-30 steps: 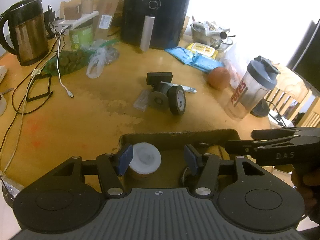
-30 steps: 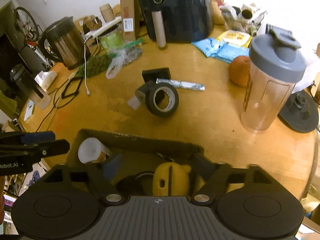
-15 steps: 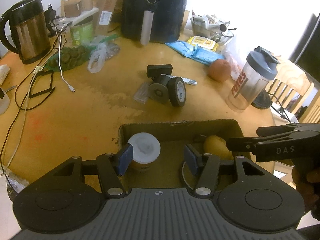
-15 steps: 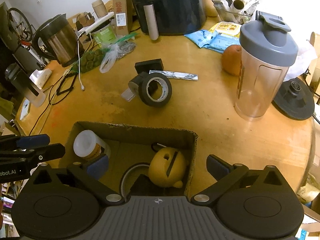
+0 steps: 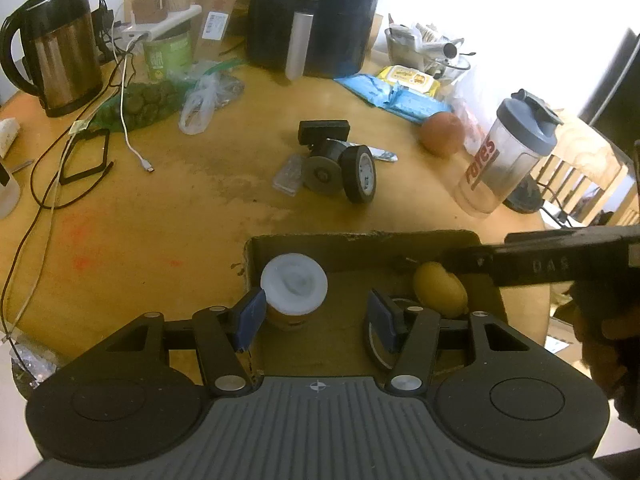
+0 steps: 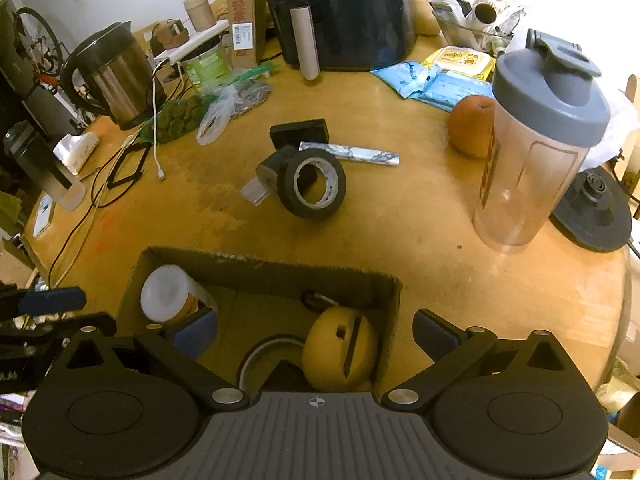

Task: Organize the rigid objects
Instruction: 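Lower the yellow dog-face pouch into the box and open the right gripper, then move the right gripper to the black tape roll and grasp it, then lift the tape roll with the right gripper while the left gripper approaches the black round puck, then grasp the black round puck with the left gripper while the right gripper holds the tape roll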

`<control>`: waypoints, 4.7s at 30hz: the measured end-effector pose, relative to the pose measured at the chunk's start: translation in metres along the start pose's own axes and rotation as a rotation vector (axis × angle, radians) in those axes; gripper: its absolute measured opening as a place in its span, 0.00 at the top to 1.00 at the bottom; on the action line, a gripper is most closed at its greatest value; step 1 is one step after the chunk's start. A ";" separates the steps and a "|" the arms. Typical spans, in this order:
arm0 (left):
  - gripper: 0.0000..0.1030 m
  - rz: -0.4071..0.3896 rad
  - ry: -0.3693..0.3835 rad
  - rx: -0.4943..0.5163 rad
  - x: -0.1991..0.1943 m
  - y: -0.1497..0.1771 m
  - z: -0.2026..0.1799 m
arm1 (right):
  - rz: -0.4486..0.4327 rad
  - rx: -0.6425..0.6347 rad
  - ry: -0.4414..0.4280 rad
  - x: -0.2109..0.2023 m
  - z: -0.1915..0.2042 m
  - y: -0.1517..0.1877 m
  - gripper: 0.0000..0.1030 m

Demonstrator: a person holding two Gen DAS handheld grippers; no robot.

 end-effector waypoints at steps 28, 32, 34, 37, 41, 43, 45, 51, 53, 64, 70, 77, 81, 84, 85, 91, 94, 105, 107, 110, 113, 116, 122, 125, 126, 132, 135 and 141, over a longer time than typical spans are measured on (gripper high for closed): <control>0.46 -0.012 0.037 -0.034 0.008 -0.047 0.028 | -0.026 -0.049 -0.012 0.021 0.008 -0.079 0.00; 0.46 -0.002 0.033 -0.050 0.010 -0.046 0.035 | -0.017 -0.075 -0.018 0.031 0.012 -0.085 0.04; 0.46 -0.002 0.031 -0.058 0.010 -0.047 0.040 | -0.011 -0.085 -0.022 0.037 0.013 -0.087 0.08; 0.46 -0.004 0.025 -0.071 0.009 -0.047 0.046 | -0.003 -0.100 -0.026 0.045 0.014 -0.091 0.12; 0.46 0.005 0.026 -0.084 0.011 -0.044 0.050 | 0.006 -0.131 -0.032 0.056 0.017 -0.095 0.24; 0.46 0.008 0.026 -0.088 0.011 -0.043 0.052 | 0.009 -0.143 -0.035 0.062 0.018 -0.098 0.30; 0.46 0.006 0.026 -0.096 0.011 -0.043 0.055 | 0.010 -0.146 -0.038 0.066 0.019 -0.102 0.36; 0.46 -0.003 0.024 -0.132 0.008 -0.042 0.067 | 0.012 -0.160 -0.070 0.079 0.024 -0.114 0.46; 0.46 -0.003 0.025 -0.145 0.008 -0.040 0.071 | 0.017 -0.133 -0.105 0.085 0.024 -0.118 0.49; 0.46 -0.002 0.022 -0.199 0.006 -0.030 0.088 | 0.030 0.098 -0.232 0.109 0.005 -0.131 0.69; 0.46 -0.008 0.026 -0.183 0.004 -0.030 0.085 | 0.028 0.174 -0.278 0.111 0.005 -0.131 0.78; 0.46 -0.015 0.031 -0.132 0.004 -0.038 0.074 | -0.014 0.130 -0.206 0.087 0.005 -0.134 0.80; 0.46 -0.018 0.038 -0.100 0.005 -0.045 0.066 | -0.049 0.122 -0.175 0.068 0.001 -0.133 0.80; 0.46 -0.026 0.043 -0.073 0.005 -0.053 0.059 | -0.075 0.102 -0.174 0.053 0.000 -0.131 0.80; 0.46 -0.028 0.045 -0.065 0.006 -0.056 0.057 | -0.081 0.090 -0.175 0.048 0.000 -0.130 0.80; 0.46 -0.043 0.056 -0.005 0.010 -0.076 0.042 | -0.105 0.042 -0.143 0.027 0.000 -0.123 0.80; 0.46 -0.053 0.054 0.033 0.011 -0.085 0.033 | -0.114 0.046 -0.130 0.018 -0.002 -0.121 0.80; 0.46 -0.053 0.007 0.141 0.031 -0.113 0.013 | -0.129 0.031 -0.063 -0.003 -0.013 -0.107 0.80; 0.46 -0.049 0.002 0.157 0.036 -0.115 0.010 | -0.129 0.047 -0.068 -0.006 -0.016 -0.102 0.80; 0.46 -0.045 -0.003 0.183 0.042 -0.118 0.005 | -0.132 0.071 -0.075 -0.010 -0.019 -0.095 0.80; 0.46 -0.048 -0.011 0.205 0.048 -0.121 0.002 | -0.136 0.090 -0.079 -0.014 -0.022 -0.089 0.80; 0.46 -0.045 -0.014 0.220 0.056 -0.124 -0.002 | -0.135 0.112 -0.076 -0.016 -0.024 -0.083 0.80; 0.45 -0.032 -0.017 0.254 0.073 -0.131 -0.012 | -0.137 0.128 -0.057 -0.019 -0.025 -0.075 0.80; 0.35 -0.026 -0.030 0.274 0.083 -0.134 -0.016 | -0.134 0.150 -0.057 -0.020 -0.029 -0.071 0.80; 0.34 -0.028 -0.036 0.279 0.086 -0.135 -0.017 | -0.134 0.156 -0.055 -0.020 -0.031 -0.069 0.80; 0.34 0.008 -0.076 0.322 0.114 -0.141 -0.025 | -0.138 0.202 -0.055 -0.023 -0.039 -0.061 0.80; 0.34 0.030 -0.098 0.341 0.129 -0.143 -0.027 | -0.141 0.215 -0.053 -0.024 -0.042 -0.059 0.80; 0.34 0.041 -0.160 0.351 0.154 -0.150 -0.028 | -0.141 0.240 -0.045 -0.027 -0.047 -0.054 0.80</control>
Point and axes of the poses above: each gripper's, at about its wrist camera, not at the fingertips, and x roughly the way its jaws point, z to its left, y to its underside, the point moved 9 cm from there along x, roughly the way its jaws point, and after that the axes turned 13 degrees about z, right-handed, at the moved point
